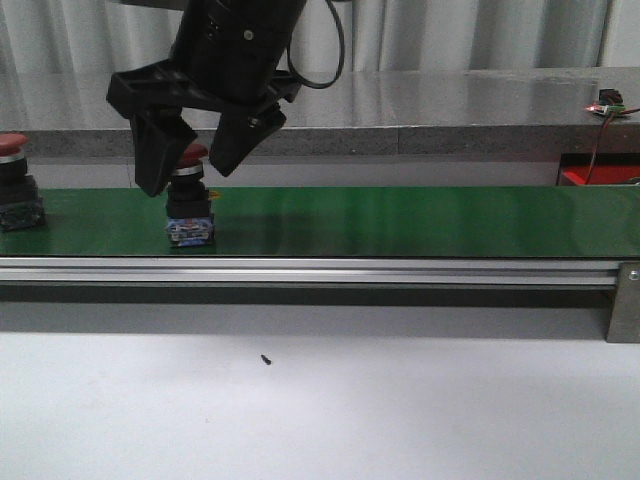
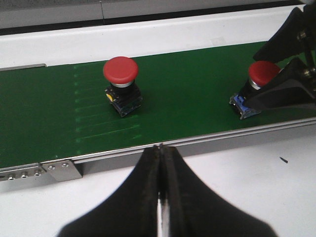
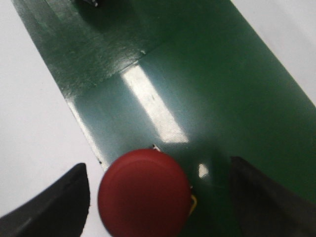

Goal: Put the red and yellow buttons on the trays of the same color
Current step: 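Lower the right gripper onto the leading red button on the belt and grasp, then carry the red button into the red tray and open the right gripper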

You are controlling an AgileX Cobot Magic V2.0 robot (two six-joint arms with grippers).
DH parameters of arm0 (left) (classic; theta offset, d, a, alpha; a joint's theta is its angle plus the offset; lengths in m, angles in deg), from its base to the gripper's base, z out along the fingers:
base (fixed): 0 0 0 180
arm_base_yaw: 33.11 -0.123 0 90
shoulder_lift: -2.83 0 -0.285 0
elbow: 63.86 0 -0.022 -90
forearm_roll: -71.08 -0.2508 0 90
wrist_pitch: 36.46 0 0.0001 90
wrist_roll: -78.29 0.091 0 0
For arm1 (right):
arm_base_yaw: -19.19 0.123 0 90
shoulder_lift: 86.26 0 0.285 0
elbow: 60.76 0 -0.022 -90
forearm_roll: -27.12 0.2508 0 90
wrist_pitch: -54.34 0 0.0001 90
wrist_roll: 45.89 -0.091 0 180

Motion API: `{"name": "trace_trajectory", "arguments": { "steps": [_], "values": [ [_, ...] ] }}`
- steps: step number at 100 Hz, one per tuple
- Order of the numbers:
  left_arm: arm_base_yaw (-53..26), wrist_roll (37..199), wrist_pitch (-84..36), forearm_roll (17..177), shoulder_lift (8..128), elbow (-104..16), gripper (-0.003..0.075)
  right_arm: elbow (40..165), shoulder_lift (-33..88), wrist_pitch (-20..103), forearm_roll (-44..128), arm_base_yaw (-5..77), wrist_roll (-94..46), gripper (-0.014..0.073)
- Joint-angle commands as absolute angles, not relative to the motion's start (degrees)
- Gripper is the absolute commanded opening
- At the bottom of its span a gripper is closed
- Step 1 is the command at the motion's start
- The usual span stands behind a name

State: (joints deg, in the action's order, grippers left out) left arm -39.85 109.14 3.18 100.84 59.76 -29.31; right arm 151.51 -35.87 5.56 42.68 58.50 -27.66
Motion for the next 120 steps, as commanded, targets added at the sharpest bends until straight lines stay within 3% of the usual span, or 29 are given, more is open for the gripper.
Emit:
{"name": "trace_trajectory", "arguments": {
  "steps": [1, 12, 23, 30, 68, 120],
  "values": [
    [-39.56, 109.31, -0.04, 102.83, 59.19, -30.78, -0.002, 153.5, -32.68, 8.49, 42.5, 58.39, -26.9, 0.057],
    [-39.56, 109.31, -0.04, 102.83, 59.19, -30.78, -0.002, 153.44, -32.8, 8.21, 42.5, 58.39, -26.9, 0.0443],
    [-39.56, 109.31, -0.04, 102.83, 59.19, -30.78, -0.002, 153.44, -32.8, 7.96, 42.5, 58.2, -26.9, 0.0233],
    [-39.56, 109.31, -0.04, 102.83, 59.19, -30.78, -0.002, 153.44, -32.8, 7.71, 42.5, 58.02, -26.9, 0.0173],
    [-39.56, 109.31, 0.1, 102.83, 59.19, -30.78, -0.002, 153.44, -25.58, 4.77, 42.45, 53.55, -26.9, 0.0169],
    [-39.56, 109.31, 0.1, 102.83, 59.19, -30.78, -0.002, 152.75, -18.42, -1.44, 42.43, 26.04, -26.9, 0.0169]
  ]
}}
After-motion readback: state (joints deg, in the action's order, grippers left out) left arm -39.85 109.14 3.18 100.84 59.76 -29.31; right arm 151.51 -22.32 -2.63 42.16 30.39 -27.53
